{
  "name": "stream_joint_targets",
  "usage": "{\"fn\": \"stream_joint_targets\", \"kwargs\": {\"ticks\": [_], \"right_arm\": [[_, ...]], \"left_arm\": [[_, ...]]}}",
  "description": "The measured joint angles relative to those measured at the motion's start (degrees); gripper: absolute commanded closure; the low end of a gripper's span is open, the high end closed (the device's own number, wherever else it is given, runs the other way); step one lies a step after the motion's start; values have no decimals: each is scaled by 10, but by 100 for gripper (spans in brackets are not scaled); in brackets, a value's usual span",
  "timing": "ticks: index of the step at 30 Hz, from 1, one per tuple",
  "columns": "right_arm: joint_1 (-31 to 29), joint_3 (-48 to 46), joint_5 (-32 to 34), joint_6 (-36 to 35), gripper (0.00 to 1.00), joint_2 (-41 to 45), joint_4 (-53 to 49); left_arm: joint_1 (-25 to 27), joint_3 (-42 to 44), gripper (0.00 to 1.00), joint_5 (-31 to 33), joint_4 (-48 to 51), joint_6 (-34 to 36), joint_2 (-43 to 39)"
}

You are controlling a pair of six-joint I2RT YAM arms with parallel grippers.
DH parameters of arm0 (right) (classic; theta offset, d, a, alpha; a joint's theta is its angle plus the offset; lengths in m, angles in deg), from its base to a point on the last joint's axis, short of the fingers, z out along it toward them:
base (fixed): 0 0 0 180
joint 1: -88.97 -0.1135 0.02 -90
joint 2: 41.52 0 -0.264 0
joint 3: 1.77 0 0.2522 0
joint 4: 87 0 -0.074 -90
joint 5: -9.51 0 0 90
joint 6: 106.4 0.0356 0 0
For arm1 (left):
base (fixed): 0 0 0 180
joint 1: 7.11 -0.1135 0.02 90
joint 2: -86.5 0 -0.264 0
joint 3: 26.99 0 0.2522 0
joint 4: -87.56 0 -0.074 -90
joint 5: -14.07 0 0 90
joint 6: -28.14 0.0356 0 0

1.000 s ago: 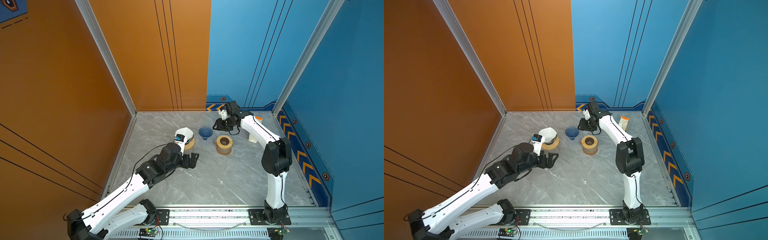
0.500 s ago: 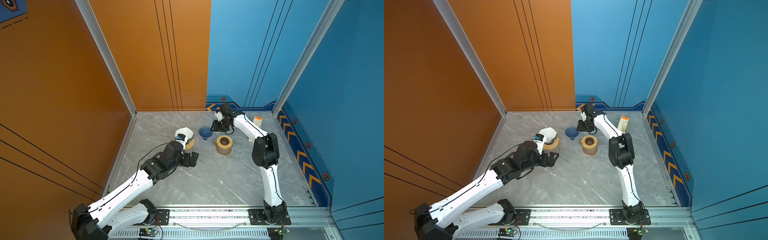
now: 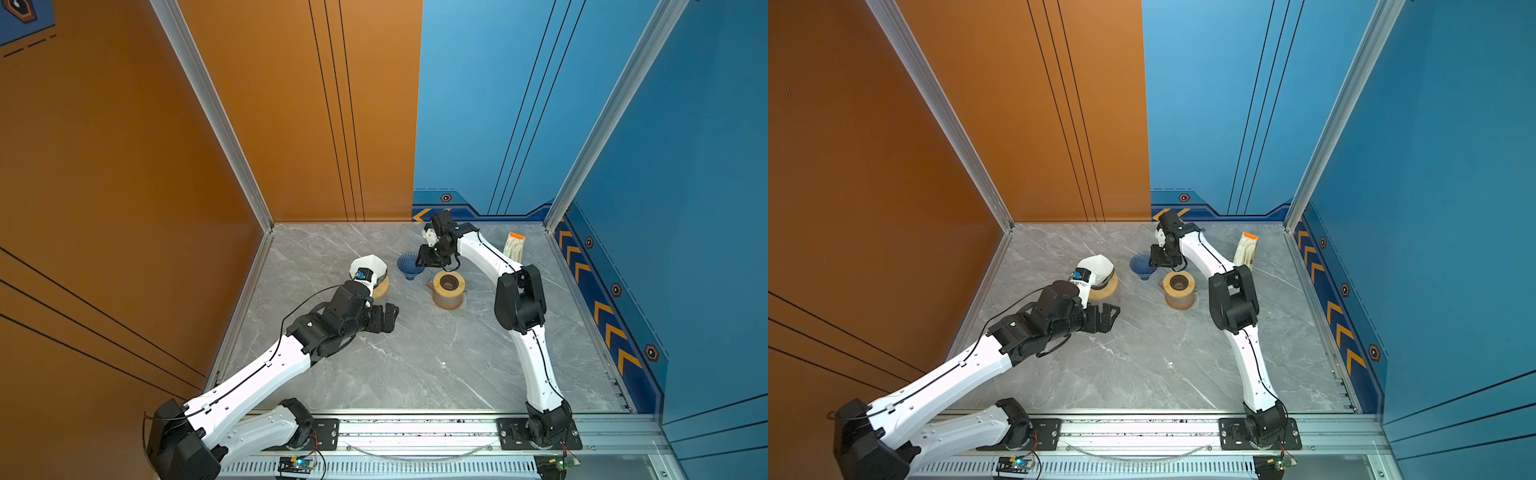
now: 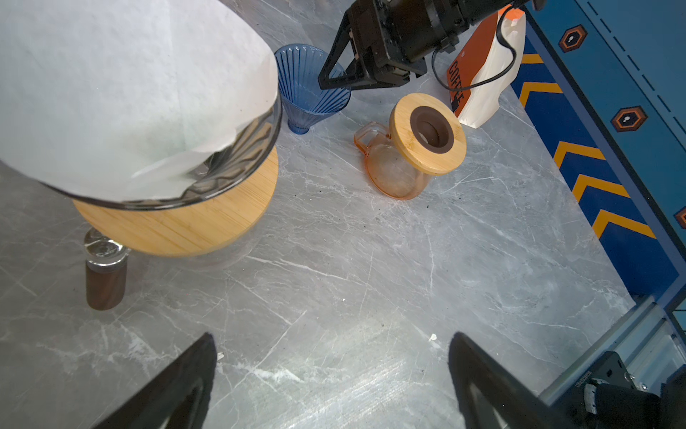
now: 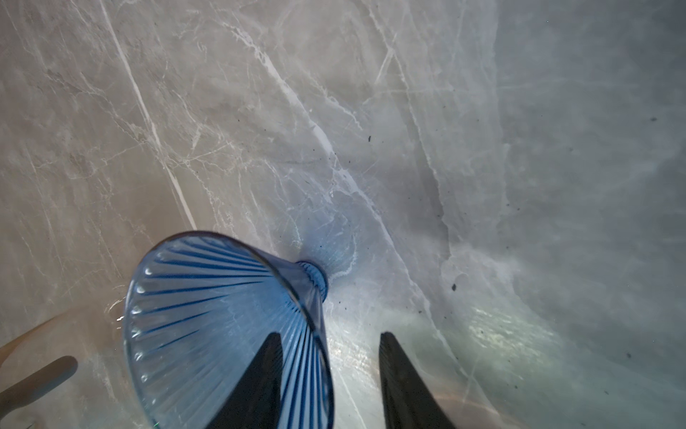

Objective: Place the coffee filter in the dripper
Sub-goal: 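Move the right gripper over the blue ribbed cone and grasp it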

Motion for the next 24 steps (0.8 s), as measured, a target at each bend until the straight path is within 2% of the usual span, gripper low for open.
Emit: {"fn": "stream_joint_targets", "kwargs": {"ticks": [24], "right_arm": [[-1,42,3,32,84,-43,-1]], "left_arm": [[0,2,2,0,-4,-6,-12]]}}
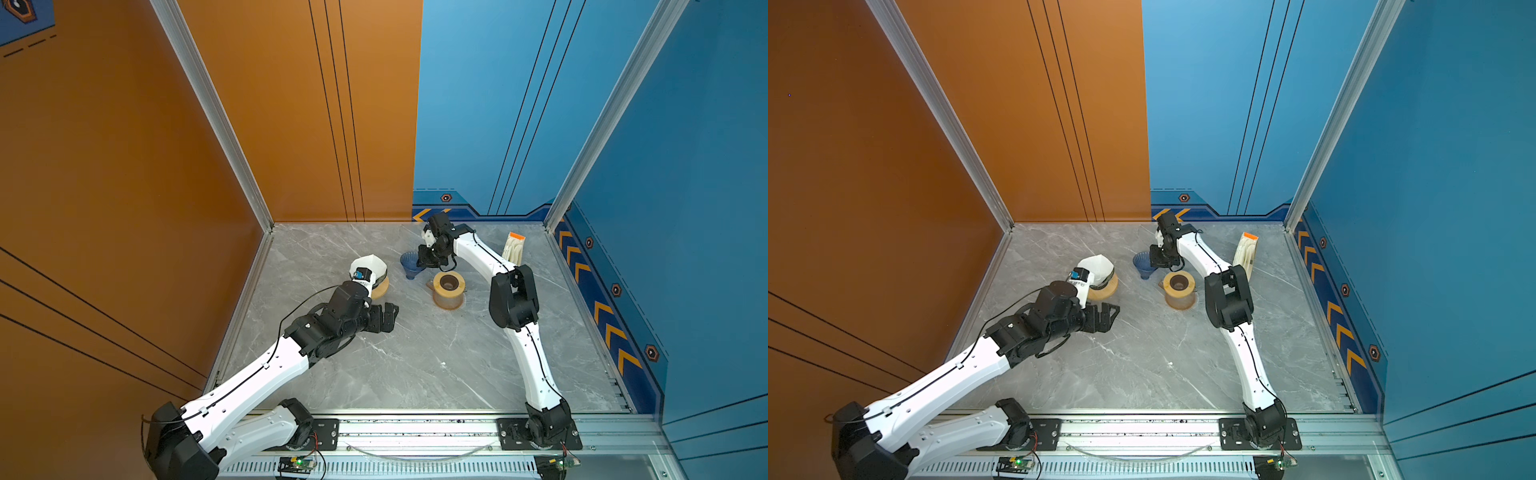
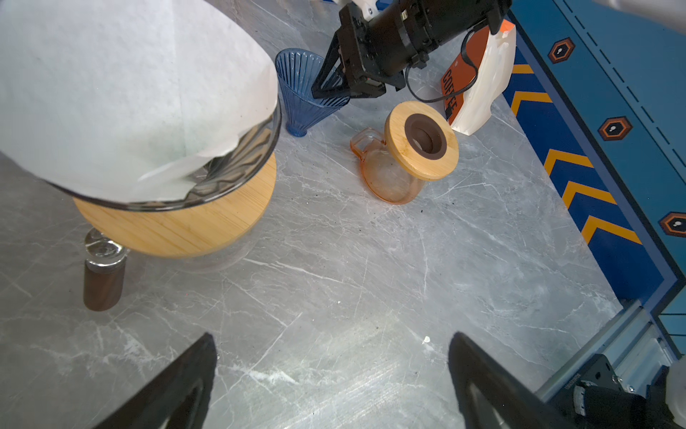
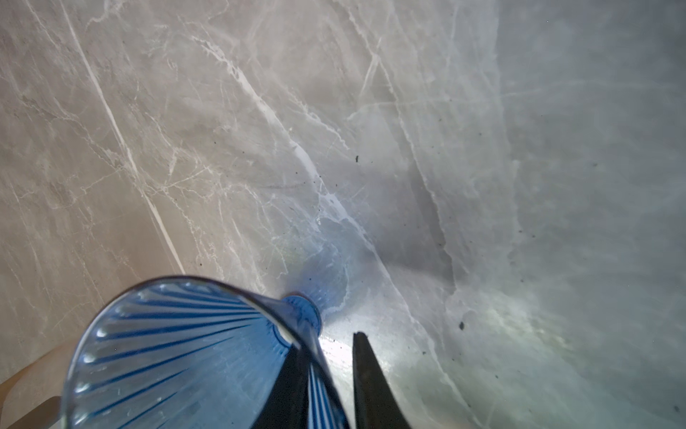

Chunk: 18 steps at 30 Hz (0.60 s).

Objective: Place the coffee filter in the dripper
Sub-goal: 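Move the right gripper over the blue ribbed cone and grasp it, then lift the blue cone with the right gripper and carry it over the carafe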

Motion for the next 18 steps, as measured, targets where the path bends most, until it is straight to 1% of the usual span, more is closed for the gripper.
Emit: {"fn": "stream_joint_targets", "kwargs": {"ticks": [6,11,18], "right_arm": [[-2,3,-3,9,92,0,2],[-4,3,-5,13,96,0,2],[-3,3,-6,17,97,0,2]], "left_arm": [[0,0,2,0,0,0,-2],[0,0,2,0,0,0,-2],[0,-1,2,0,9,0,-7]]}}
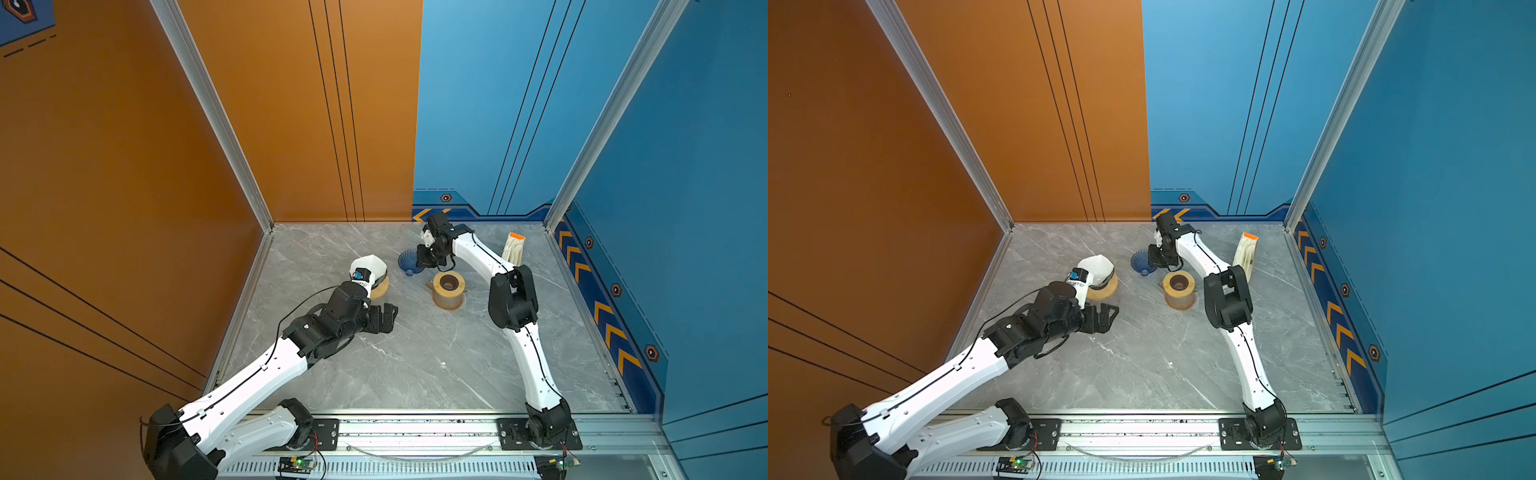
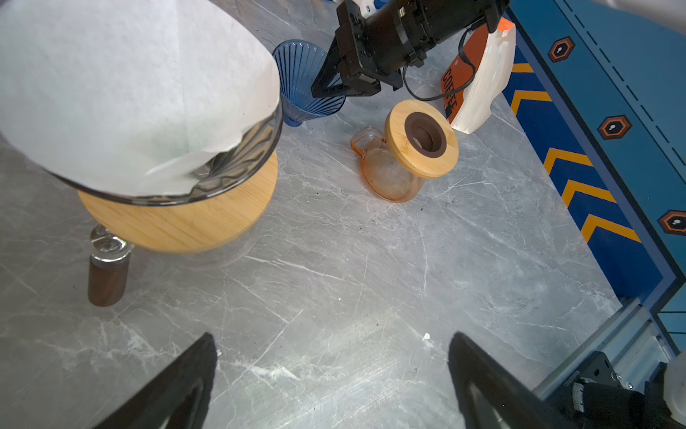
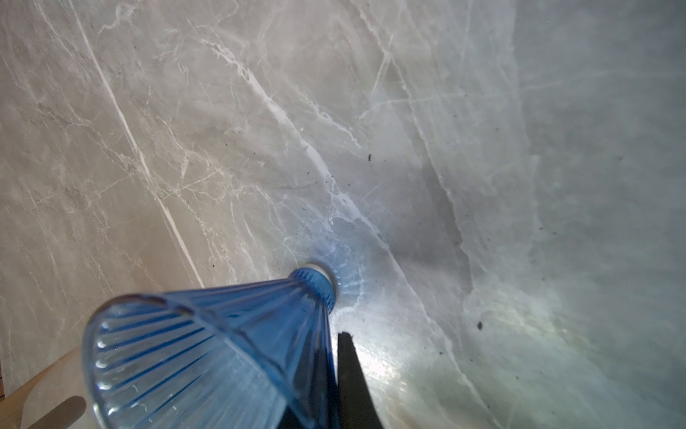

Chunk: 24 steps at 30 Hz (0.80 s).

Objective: Place the coffee filter in the dripper
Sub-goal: 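Lift the blue cone with the right gripper and carry it over the carafe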

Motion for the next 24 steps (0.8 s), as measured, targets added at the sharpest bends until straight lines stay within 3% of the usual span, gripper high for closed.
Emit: {"fn": "stream_joint_targets", "kwargs": {"ticks": [11,24], "right_arm": [[-1,-12,0,0,98,24,-2],[-1,-82,0,0,99,155,-6]], "left_arm": [[0,-4,2,1,12,0,-31],[9,-69,2,1,31,17,-15]]}}
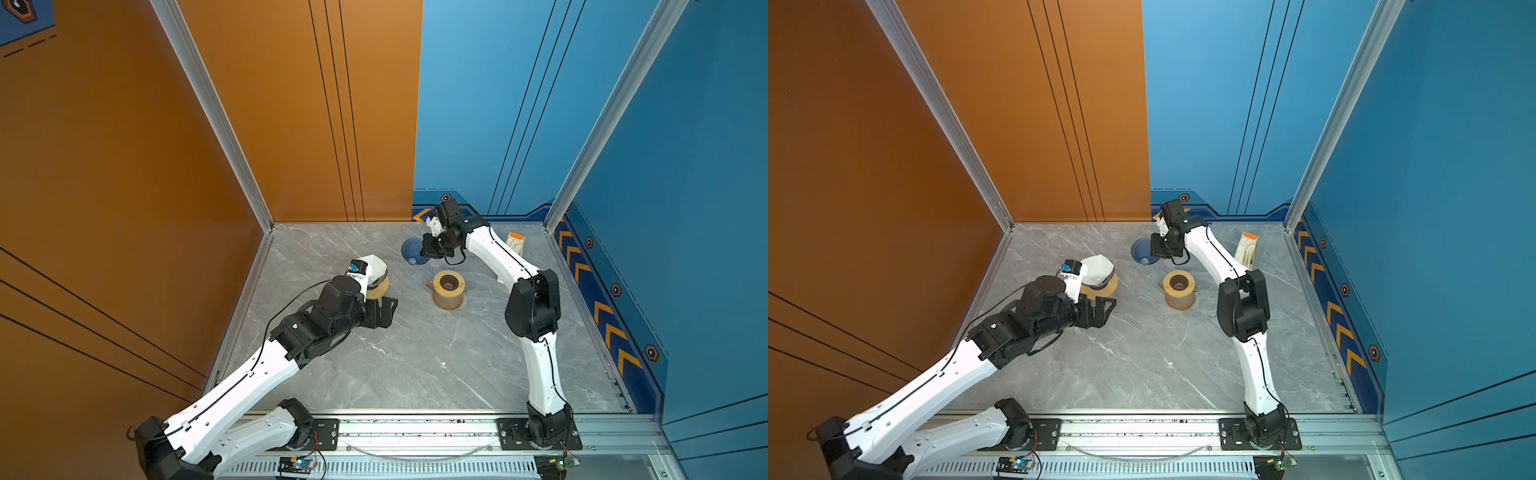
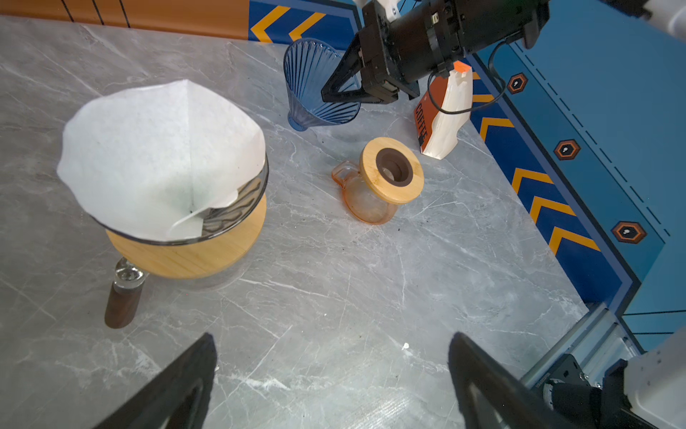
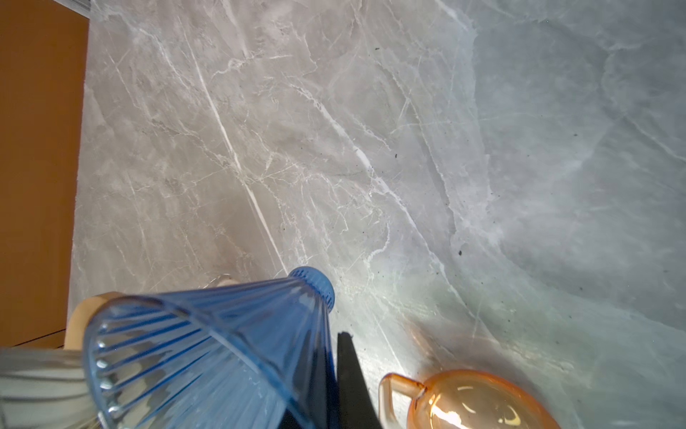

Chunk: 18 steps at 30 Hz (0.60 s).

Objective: Place the coffee filter in the dripper
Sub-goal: 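Lift the blue cone with the right gripper and carry it over the carafe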

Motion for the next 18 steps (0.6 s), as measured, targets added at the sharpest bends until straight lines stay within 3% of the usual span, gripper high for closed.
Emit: {"fn": "stream_joint_targets", "kwargs": {"ticks": [8,18], "right_arm": [[1,-76,2,0,99,116,0],[22,-194,2,0,98,226,-1]], "left_arm": [[22,-82,2,-1,7,22,38],[39,-120,2,-24,10,39,92]]}}
